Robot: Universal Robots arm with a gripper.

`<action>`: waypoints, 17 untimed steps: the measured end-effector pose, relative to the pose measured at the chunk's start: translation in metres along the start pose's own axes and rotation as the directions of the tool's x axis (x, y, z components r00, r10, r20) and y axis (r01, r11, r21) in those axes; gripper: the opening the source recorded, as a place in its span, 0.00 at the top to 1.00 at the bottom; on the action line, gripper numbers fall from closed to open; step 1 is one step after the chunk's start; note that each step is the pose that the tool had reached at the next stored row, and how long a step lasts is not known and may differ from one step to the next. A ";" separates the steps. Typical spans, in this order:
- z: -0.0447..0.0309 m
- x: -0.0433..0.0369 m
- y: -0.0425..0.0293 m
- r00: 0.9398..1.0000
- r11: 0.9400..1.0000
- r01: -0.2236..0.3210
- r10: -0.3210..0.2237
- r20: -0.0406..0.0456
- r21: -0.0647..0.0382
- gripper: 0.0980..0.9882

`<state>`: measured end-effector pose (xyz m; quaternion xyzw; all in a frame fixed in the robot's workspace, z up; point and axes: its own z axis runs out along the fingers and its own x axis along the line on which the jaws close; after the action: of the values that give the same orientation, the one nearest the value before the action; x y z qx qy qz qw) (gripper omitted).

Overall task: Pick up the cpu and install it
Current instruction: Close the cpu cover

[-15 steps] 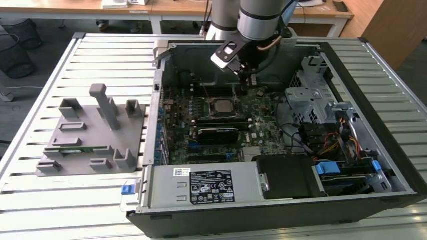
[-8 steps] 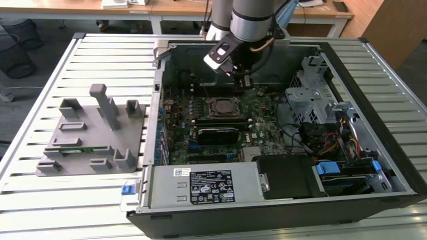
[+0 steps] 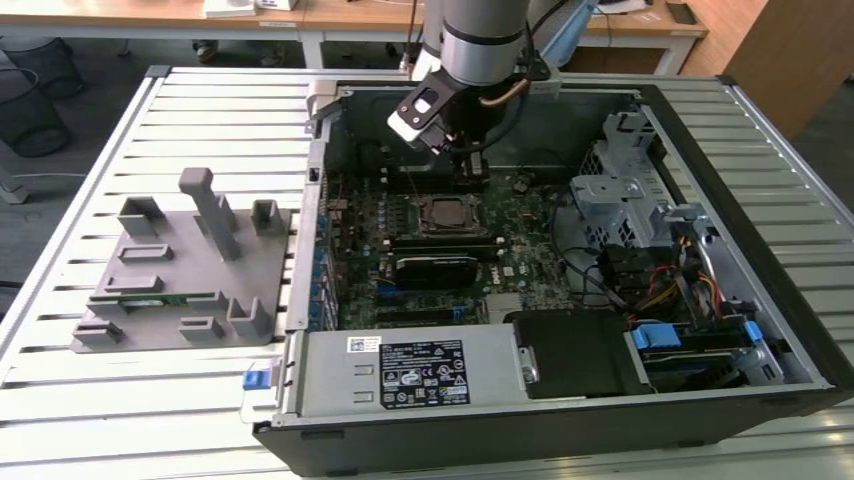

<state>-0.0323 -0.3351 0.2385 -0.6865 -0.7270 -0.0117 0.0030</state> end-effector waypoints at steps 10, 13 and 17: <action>0.0007 0.0003 -0.0052 1.000 1.000 0.000 0.000 0.000 0.000 0.99; 0.0007 0.0004 -0.0075 1.000 1.000 0.000 0.000 0.000 0.000 0.99; 0.0007 0.0007 -0.0113 1.000 1.000 0.000 0.000 0.000 0.000 0.99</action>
<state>-0.0436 -0.3351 0.2376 -0.6865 -0.7270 -0.0118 0.0030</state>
